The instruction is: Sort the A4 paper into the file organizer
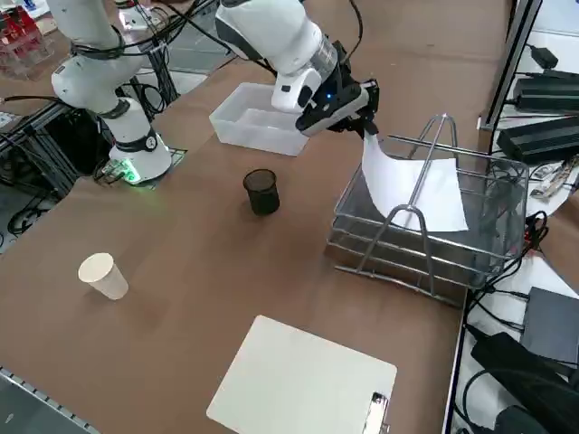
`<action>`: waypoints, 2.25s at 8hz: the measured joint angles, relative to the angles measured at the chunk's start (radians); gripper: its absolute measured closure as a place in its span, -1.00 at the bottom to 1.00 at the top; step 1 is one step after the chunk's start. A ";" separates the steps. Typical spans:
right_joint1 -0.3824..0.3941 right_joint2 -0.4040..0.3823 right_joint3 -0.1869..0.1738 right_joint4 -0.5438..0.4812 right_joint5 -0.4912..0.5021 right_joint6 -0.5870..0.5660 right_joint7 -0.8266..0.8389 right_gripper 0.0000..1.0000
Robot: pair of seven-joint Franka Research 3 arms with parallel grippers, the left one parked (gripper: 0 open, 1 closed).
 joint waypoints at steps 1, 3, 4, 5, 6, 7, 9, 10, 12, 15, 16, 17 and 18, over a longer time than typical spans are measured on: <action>0.003 0.005 0.000 -0.003 0.000 0.018 0.012 0.96; 0.013 0.020 0.000 -0.005 0.000 0.068 0.061 0.96; 0.024 0.028 0.000 -0.006 0.000 0.092 0.098 0.96; 0.035 0.037 0.001 -0.006 0.000 0.117 0.136 0.96; 0.042 0.045 0.001 -0.006 0.000 0.143 0.173 0.96; 0.047 0.051 0.001 -0.006 0.000 0.171 0.211 0.96; 0.058 0.063 0.001 -0.006 0.001 0.222 0.285 0.96; 0.063 0.071 0.001 -0.006 0.001 0.246 0.313 0.96; 0.076 0.083 0.001 -0.006 0.001 0.282 0.349 0.96; 0.097 0.091 0.001 -0.006 0.000 0.301 0.370 0.79; 0.099 0.091 0.001 -0.006 0.000 0.301 0.370 0.67; 0.099 0.090 0.000 -0.006 -0.005 0.301 0.366 0.36; 0.099 0.089 -0.002 -0.005 -0.031 0.283 0.362 0.00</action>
